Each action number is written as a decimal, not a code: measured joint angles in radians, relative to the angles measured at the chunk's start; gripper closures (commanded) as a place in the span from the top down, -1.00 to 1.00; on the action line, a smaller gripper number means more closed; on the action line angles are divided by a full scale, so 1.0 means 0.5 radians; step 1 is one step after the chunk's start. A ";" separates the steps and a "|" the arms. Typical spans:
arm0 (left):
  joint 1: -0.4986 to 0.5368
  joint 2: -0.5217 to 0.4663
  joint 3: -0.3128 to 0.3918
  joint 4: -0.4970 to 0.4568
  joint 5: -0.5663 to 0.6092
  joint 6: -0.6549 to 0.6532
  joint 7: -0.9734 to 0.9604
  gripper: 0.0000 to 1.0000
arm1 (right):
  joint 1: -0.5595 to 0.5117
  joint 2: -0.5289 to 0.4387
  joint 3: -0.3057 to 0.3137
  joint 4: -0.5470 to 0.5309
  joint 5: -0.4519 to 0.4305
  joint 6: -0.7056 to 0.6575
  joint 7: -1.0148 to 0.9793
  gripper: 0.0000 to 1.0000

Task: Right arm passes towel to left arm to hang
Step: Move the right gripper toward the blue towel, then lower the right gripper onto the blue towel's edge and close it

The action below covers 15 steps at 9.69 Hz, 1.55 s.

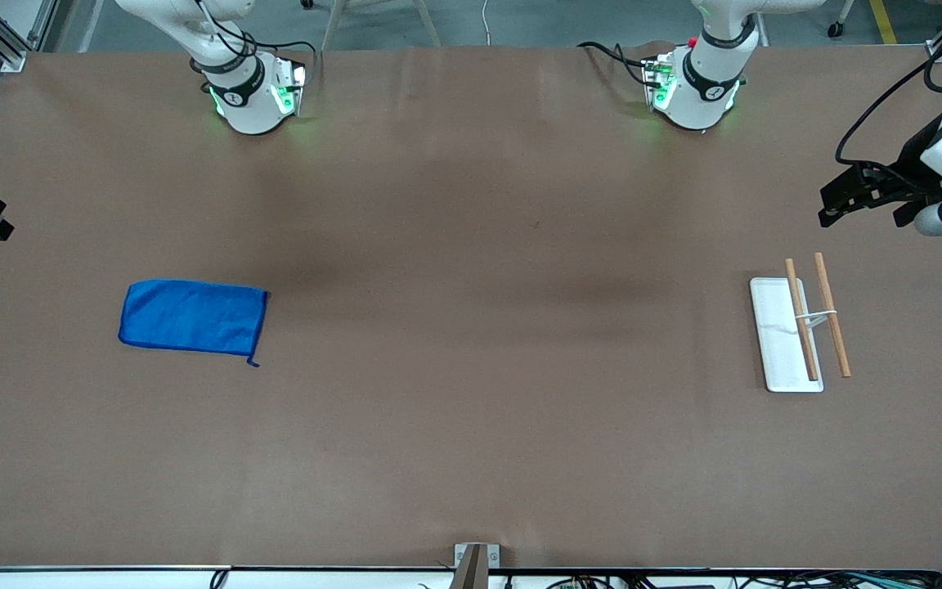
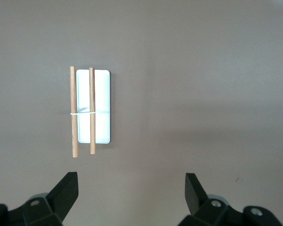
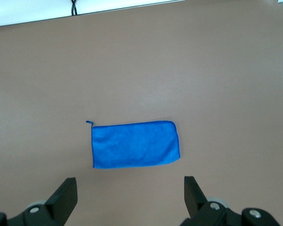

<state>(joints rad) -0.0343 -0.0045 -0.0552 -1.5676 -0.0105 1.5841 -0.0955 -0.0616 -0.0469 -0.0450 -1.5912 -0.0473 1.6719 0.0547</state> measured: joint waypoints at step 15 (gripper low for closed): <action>0.009 0.026 0.000 -0.003 0.000 0.000 -0.005 1.00 | -0.002 0.170 -0.002 -1.051 0.000 0.746 -0.001 1.00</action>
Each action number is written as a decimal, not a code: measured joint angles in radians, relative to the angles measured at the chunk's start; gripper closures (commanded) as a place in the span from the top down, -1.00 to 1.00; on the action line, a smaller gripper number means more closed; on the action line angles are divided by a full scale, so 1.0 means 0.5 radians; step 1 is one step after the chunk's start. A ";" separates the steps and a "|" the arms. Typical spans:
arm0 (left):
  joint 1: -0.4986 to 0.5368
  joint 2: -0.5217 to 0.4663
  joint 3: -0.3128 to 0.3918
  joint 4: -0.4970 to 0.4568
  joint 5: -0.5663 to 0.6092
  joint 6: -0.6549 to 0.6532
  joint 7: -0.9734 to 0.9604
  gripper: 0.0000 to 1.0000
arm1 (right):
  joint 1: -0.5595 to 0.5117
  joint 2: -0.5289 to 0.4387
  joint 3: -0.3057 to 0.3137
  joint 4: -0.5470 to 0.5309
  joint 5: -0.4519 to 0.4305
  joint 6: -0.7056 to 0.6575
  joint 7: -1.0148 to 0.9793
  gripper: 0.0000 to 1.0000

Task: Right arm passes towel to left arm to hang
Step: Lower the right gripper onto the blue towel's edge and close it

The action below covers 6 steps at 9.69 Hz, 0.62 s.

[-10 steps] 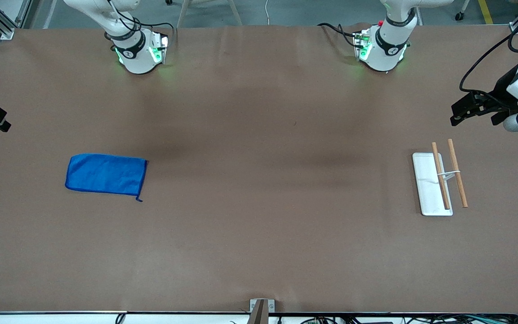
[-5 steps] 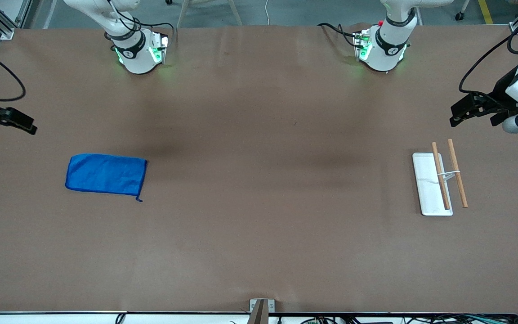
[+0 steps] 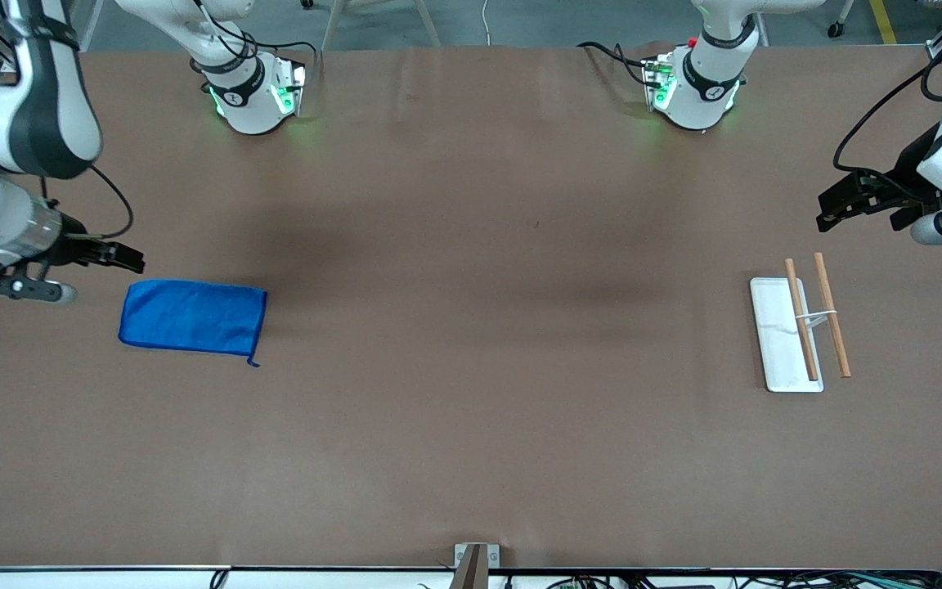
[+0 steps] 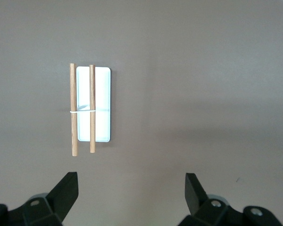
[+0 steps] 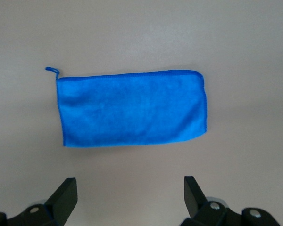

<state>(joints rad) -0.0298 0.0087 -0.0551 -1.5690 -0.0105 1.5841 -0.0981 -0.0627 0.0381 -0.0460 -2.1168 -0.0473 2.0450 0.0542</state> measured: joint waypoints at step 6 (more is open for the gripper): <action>0.001 0.000 0.001 0.000 0.000 0.000 0.000 1.00 | -0.123 0.464 -0.014 -0.290 0.000 0.873 -0.219 1.00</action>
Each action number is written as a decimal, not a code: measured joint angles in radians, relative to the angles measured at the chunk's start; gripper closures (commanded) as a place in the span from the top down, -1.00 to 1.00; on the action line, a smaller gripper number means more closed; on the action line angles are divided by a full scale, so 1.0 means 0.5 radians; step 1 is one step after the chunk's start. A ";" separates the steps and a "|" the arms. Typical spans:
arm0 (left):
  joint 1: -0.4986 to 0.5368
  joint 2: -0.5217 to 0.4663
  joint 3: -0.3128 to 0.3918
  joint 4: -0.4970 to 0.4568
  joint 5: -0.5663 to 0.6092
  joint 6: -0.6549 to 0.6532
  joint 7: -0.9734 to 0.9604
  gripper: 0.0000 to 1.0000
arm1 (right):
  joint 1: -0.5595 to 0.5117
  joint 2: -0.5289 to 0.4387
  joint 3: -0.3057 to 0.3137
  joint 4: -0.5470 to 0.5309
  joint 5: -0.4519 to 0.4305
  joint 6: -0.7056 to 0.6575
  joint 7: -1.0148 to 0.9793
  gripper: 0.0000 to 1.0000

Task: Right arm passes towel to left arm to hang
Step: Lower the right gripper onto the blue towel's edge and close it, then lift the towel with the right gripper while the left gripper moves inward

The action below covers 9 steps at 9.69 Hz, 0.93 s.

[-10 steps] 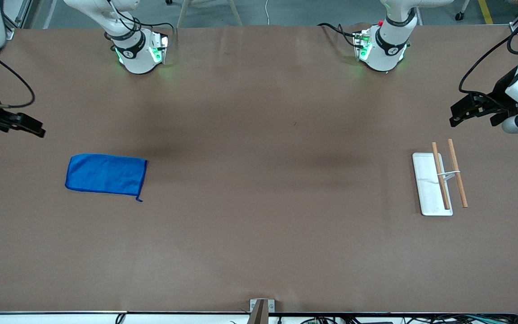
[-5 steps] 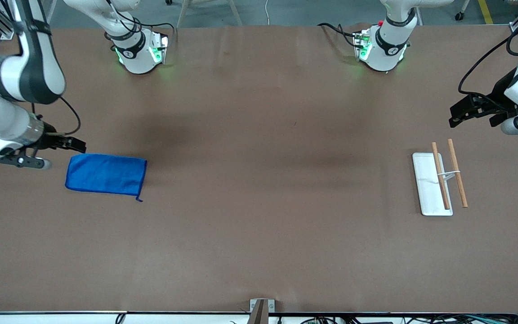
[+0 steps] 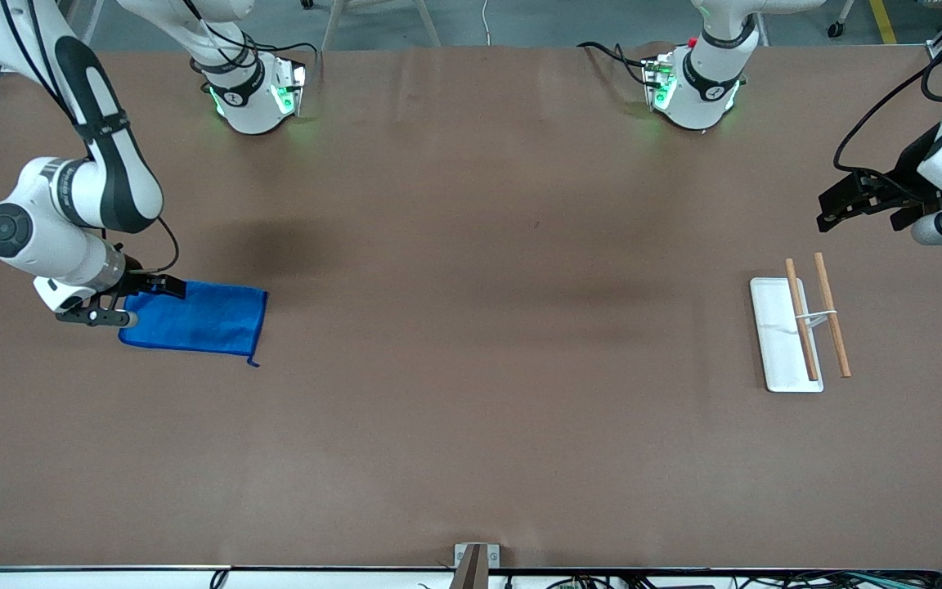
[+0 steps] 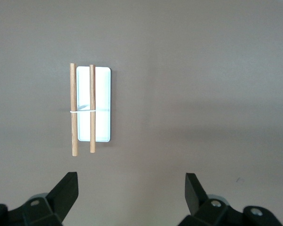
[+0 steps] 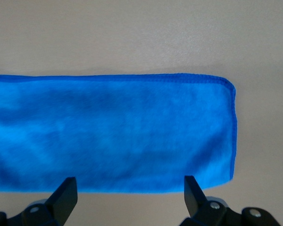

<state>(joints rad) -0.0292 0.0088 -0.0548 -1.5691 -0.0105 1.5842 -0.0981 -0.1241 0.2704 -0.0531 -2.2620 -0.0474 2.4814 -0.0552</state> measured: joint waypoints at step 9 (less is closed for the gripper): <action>0.000 0.047 -0.001 -0.003 0.000 0.001 0.005 1.00 | -0.013 0.274 0.026 -0.082 0.001 0.532 -0.023 0.65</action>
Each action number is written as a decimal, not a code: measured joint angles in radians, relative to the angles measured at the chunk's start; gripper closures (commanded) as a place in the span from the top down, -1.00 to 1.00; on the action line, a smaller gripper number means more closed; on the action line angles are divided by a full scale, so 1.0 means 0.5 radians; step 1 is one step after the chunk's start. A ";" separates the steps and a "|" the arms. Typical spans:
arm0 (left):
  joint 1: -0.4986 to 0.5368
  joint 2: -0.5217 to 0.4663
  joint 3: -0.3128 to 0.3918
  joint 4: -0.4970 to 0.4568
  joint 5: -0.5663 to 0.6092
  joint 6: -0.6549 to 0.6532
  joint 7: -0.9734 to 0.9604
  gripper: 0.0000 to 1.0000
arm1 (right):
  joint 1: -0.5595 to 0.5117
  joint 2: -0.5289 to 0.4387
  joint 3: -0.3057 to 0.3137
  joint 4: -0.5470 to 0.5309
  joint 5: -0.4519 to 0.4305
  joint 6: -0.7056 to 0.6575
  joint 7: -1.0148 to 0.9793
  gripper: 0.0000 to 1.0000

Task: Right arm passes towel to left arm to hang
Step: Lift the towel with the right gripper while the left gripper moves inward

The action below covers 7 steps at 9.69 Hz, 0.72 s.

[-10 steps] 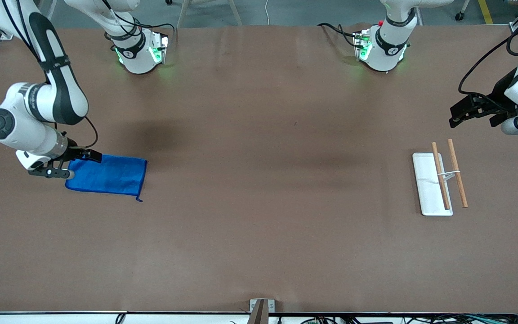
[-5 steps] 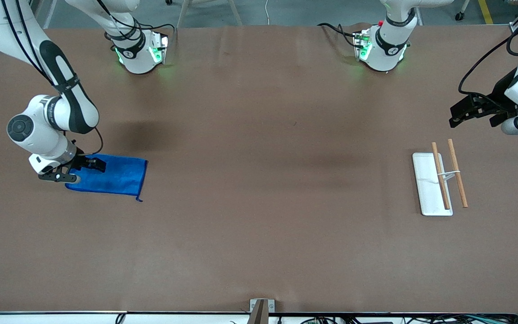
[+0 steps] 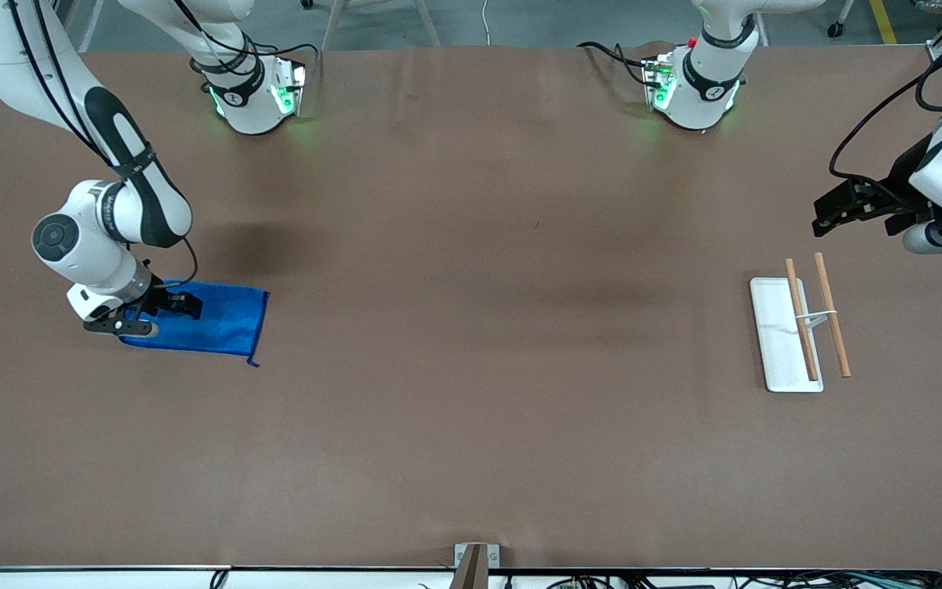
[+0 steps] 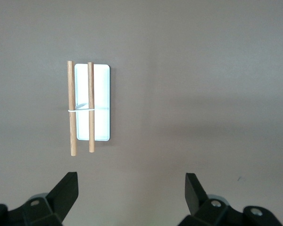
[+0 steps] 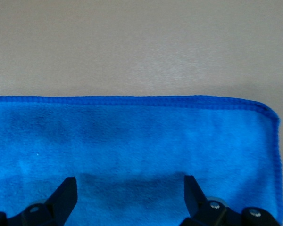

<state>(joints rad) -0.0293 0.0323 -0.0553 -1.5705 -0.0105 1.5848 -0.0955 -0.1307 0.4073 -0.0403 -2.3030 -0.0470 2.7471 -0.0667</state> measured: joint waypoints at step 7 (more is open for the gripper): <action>-0.003 0.015 -0.001 0.001 0.000 0.000 -0.002 1.00 | 0.003 -0.020 0.007 0.068 0.001 -0.242 0.000 -0.98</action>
<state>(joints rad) -0.0306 0.0399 -0.0559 -1.5702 -0.0105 1.5848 -0.0967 -0.1290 0.3972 -0.0365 -2.2688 -0.0465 2.6259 -0.0667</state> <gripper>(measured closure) 0.000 0.907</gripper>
